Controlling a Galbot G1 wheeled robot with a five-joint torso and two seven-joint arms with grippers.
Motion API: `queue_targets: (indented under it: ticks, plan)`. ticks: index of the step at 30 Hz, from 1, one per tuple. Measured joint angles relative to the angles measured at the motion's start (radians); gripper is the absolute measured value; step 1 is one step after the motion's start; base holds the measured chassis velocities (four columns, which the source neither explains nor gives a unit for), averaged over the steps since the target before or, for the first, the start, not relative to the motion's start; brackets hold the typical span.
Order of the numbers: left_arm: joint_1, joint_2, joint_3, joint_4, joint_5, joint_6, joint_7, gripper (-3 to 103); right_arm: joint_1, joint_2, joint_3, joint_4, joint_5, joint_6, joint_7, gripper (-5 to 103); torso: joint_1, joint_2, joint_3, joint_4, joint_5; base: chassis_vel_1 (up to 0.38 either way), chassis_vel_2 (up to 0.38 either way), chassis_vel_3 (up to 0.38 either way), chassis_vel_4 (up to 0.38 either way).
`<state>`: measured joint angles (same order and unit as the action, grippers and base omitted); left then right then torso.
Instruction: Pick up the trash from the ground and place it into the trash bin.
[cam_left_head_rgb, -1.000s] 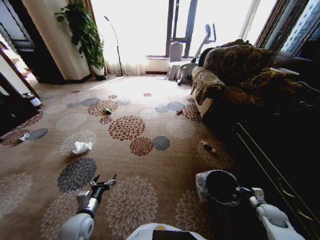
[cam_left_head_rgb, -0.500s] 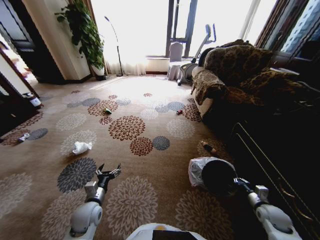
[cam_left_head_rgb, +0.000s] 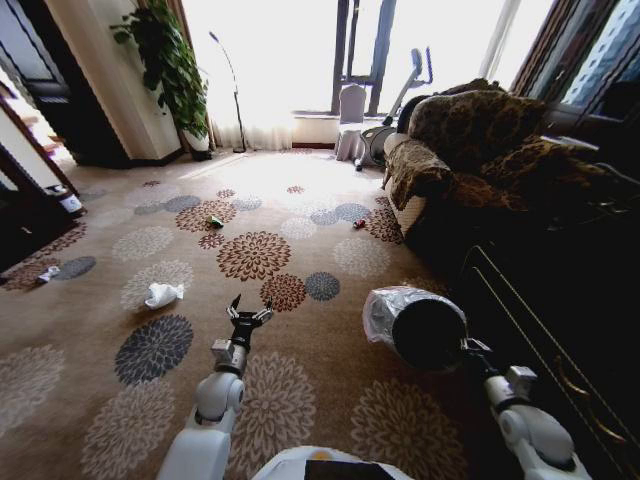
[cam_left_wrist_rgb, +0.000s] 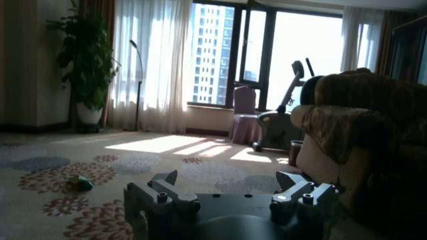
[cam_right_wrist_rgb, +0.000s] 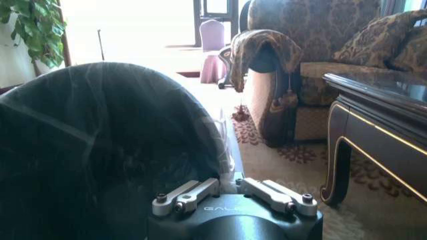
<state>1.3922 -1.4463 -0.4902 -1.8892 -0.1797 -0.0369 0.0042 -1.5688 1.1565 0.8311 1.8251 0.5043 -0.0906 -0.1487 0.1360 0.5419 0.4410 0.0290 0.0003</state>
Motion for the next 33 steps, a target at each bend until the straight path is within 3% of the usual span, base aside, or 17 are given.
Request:
queue_targets:
  ticks: [11, 22, 33]
  plan:
    - [0.073, -0.052, 0.009, -0.017, 0.033, -0.007, -0.003, 98, -0.02, 0.048, -0.001, 0.057, -0.097, 0.071, -0.023, 0, 0.0, 0.0, 0.0, 0.0001, -0.0004, 0.0, 0.0, 0.0, 0.0]
    - [0.091, -0.055, -0.002, -0.035, 0.032, 0.005, -0.005, 98, -0.022, 0.093, -0.016, 0.085, -0.138, 0.072, -0.023, 0, 0.0, 0.0, 0.0, 0.0001, -0.0004, 0.023, 0.025, -0.021, -0.028]
    - [0.099, -0.045, -0.02, -0.042, 0.023, 0.008, -0.005, 98, -0.026, 0.107, -0.016, 0.104, -0.135, 0.07, -0.02, 0, 0.0, 0.0, 0.0, 0.0003, -0.0012, 0.198, 0.197, -0.209, -0.205]
